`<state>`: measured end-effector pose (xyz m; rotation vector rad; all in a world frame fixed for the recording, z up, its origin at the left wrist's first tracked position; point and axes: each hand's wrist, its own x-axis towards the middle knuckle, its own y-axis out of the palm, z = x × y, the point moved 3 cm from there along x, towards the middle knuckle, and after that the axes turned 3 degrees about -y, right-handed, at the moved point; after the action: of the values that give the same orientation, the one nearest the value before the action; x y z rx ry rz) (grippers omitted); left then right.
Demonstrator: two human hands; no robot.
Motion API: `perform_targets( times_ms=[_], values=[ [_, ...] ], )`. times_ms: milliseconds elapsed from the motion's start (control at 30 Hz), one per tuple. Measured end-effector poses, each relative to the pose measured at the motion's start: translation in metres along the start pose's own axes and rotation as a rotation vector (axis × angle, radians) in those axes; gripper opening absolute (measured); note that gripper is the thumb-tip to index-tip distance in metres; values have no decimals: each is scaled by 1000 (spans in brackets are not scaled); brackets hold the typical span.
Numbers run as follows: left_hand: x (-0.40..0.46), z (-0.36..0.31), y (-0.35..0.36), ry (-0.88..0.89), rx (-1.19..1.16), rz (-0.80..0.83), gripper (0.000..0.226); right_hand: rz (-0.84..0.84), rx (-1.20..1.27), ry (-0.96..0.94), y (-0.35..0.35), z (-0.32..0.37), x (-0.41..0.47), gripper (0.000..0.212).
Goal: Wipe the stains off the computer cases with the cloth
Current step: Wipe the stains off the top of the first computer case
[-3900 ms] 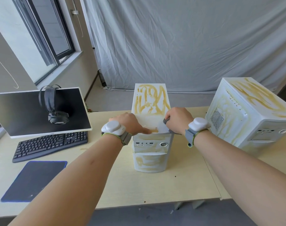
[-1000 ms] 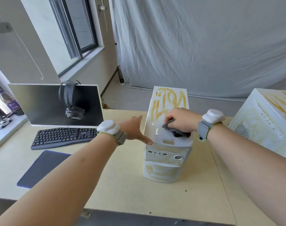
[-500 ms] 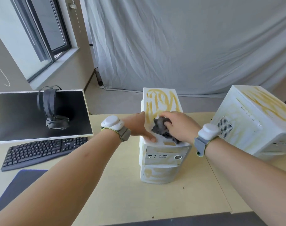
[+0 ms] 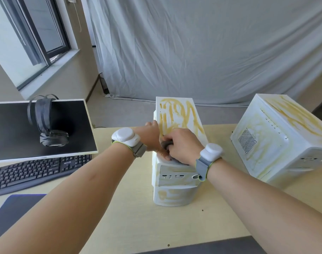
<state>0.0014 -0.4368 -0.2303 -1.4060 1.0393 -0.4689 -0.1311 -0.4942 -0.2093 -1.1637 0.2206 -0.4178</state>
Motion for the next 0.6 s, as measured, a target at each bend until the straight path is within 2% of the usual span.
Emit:
perform_targets(
  times_ms=[100,200,233,300,367,433,500,600],
  values=[
    [0,1,1,-61,27,15,149,73,37,64,-9,-17,-6,32],
    [-6,-6,-4,-92,24,43,138,95,-136,219,-31,-53,-13,13],
    [-6,-4,-4,-99,22,65,130,90,-194,256,-34,-57,-11,19],
    [-5,-7,-5,-105,22,97,113,76,-232,219,-38,-51,-7,26],
    [6,-2,0,-104,42,128,108,99,-100,107,-22,-28,1,16],
    [14,-3,4,-143,95,139,80,87,49,-11,-2,-9,-2,22],
    [9,-14,0,-172,92,111,55,56,44,-20,4,-9,-6,26],
    [2,-17,-7,-213,95,180,54,163,-85,-33,-9,-26,-14,20]
  ],
)
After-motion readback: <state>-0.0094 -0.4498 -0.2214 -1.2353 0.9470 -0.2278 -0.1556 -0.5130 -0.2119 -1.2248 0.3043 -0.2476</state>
